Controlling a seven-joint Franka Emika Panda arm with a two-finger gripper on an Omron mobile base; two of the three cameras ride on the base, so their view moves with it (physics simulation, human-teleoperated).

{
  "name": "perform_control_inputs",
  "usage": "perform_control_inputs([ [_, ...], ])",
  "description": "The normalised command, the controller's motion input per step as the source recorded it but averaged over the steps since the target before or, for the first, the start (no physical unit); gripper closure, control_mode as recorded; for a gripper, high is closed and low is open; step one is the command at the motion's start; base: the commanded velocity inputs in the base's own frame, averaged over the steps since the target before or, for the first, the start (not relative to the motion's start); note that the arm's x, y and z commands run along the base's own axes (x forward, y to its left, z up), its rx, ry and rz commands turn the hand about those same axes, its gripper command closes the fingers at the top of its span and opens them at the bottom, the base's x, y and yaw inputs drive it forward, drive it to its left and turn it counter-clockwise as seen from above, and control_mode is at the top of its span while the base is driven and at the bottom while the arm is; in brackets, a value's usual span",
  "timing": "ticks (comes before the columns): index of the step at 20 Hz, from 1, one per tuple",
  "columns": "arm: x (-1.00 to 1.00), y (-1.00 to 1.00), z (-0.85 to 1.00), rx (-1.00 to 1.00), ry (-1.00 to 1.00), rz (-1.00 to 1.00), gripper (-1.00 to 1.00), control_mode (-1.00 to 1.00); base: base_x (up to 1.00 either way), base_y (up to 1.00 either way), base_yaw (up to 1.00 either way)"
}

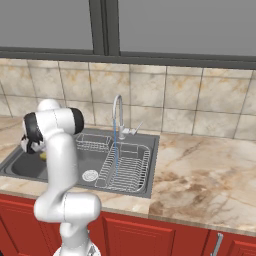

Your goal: Soak the sponge with water for a few seconds and then drop it inside the sink.

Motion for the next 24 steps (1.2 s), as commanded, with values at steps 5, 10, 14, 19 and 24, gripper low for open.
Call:
perform_control_inputs([
  [5,0.23,0.00,-0.31,0.00,0.00,0.00,1.00,-1.00,0.00,0.00,0.00],
  [10,0.00,0.00,-0.39,0.00,0.00,0.02,1.00,-1.00,0.00,0.00,0.00],
  [14,0.00,0.00,-0.38,0.00,0.00,0.01,1.00,-1.00,0.00,0.00,0.00],
  [19,-0.04,0.00,-0.22,0.00,0.00,0.01,1.00,-1.00,0.00,0.00,0.00],
  [24,-0.67,0.00,0.05,0.00,0.00,0.03,1.00,-1.00,0.00,0.00,0.00],
])
